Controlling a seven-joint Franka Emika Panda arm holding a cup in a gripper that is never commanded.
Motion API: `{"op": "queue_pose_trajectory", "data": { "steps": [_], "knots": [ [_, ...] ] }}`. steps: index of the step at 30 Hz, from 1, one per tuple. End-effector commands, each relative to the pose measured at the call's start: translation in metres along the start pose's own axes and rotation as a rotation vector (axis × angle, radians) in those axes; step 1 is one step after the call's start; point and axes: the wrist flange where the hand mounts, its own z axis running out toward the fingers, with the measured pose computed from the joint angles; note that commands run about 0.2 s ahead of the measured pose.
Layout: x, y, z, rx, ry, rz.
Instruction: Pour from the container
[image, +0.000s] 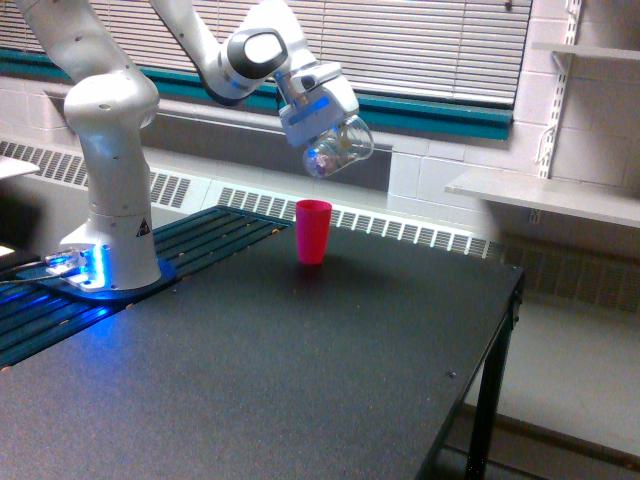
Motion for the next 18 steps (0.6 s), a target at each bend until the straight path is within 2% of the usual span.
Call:
{"op": "queue_pose_trajectory", "data": {
  "steps": [1,18],
  "knots": [
    [-0.028,-0.007,0.008,-0.003,-0.046,-0.036],
    [-0.042,-0.027,0.011,-0.008,-0.064,-0.113]
  ]
}}
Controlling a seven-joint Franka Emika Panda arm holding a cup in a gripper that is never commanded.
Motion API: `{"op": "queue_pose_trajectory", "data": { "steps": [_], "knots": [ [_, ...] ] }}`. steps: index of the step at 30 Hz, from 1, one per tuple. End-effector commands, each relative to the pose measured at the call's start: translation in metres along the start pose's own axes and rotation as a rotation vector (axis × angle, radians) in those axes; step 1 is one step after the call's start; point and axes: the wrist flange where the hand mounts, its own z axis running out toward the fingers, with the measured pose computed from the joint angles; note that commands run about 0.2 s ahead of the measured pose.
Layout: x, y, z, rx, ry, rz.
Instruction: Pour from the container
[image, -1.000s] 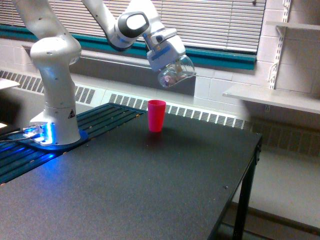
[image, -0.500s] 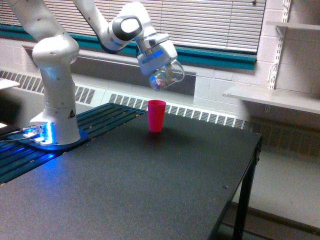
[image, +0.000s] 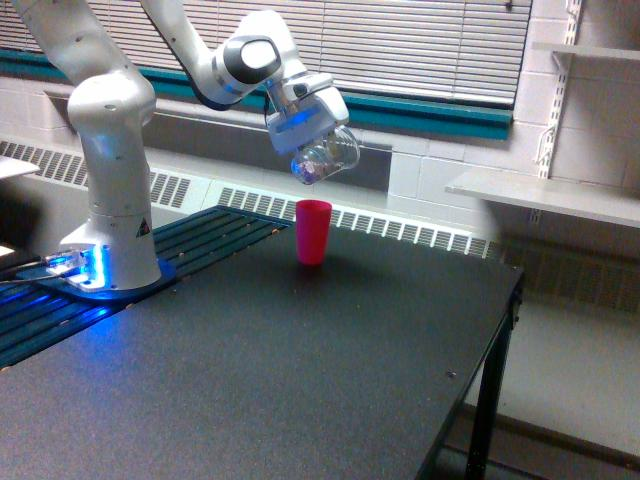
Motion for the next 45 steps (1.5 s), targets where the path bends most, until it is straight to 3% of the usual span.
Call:
{"op": "queue_pose_trajectory", "data": {
  "steps": [1,35,45],
  "knots": [
    [-0.019,-0.008,0.009,-0.005,-0.036,-0.022],
    [-0.047,0.002,0.036,-0.057,-0.065,-0.099],
    [-0.054,-0.005,0.039,-0.049,-0.077,-0.111]
  ]
}}
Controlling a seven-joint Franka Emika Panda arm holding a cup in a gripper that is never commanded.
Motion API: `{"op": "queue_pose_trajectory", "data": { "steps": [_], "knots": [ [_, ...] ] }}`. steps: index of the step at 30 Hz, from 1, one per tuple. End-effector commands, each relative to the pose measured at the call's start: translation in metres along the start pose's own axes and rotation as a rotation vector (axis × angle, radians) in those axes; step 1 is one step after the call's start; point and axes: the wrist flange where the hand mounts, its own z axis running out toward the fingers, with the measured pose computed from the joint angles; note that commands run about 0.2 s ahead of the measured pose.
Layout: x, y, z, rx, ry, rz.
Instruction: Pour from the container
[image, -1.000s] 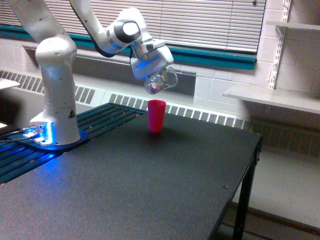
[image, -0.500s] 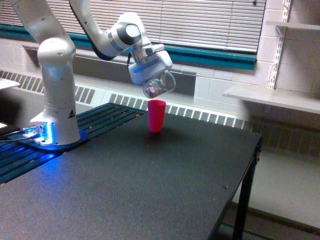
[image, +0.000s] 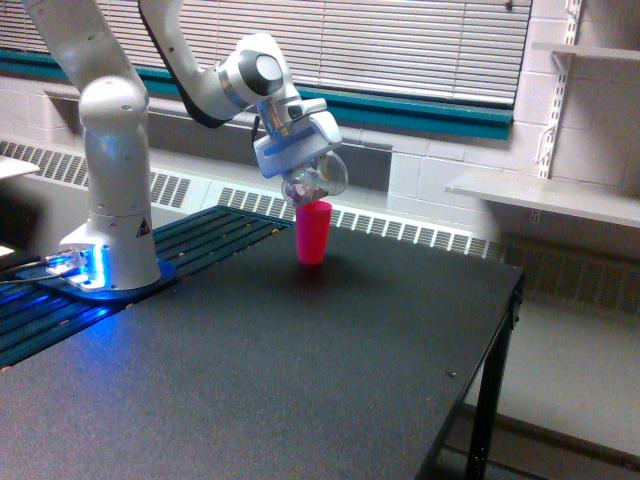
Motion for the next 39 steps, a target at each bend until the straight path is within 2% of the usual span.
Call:
{"op": "queue_pose_trajectory", "data": {
  "steps": [1,16,28,39],
  "knots": [
    [-0.018,-0.014,0.004,0.012,-0.033,0.009],
    [-0.022,-0.039,-0.006,0.031,-0.043,-0.045],
    [-0.016,-0.022,-0.011,0.003,-0.054,-0.075],
    [-0.015,-0.020,-0.018,-0.010,-0.070,-0.134]
  ]
}}
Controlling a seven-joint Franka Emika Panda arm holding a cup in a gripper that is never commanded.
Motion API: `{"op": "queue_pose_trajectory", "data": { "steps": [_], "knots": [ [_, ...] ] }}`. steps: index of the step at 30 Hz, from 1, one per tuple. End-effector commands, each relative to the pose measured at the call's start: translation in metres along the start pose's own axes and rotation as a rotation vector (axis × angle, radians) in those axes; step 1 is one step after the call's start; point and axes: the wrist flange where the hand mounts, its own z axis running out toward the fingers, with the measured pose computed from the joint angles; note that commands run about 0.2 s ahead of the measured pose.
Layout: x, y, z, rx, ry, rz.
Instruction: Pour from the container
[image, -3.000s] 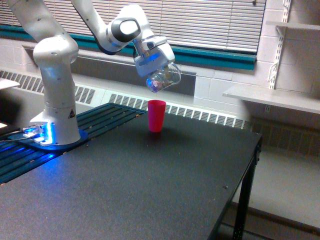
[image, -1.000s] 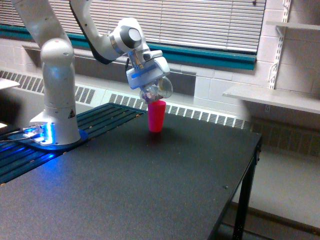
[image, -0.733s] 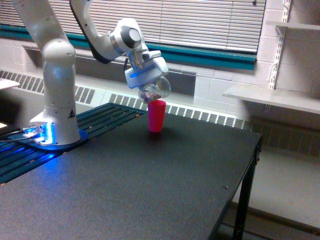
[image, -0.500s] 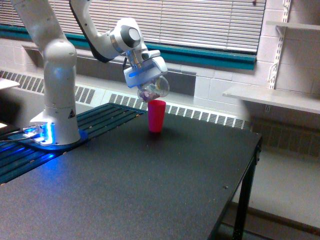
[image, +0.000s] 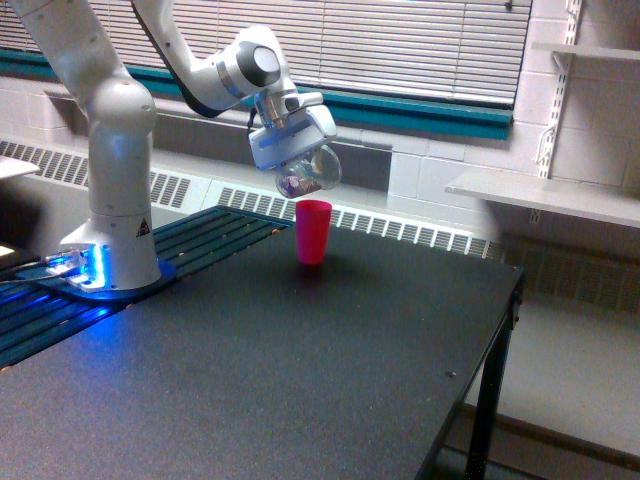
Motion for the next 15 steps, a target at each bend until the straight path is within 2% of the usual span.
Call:
{"op": "queue_pose_trajectory", "data": {
  "steps": [1,15],
  "knots": [
    [-0.015,-0.008,0.002,0.001,-0.034,-0.099],
    [-0.023,-0.023,0.003,0.011,-0.067,-0.153]
  ]
}}
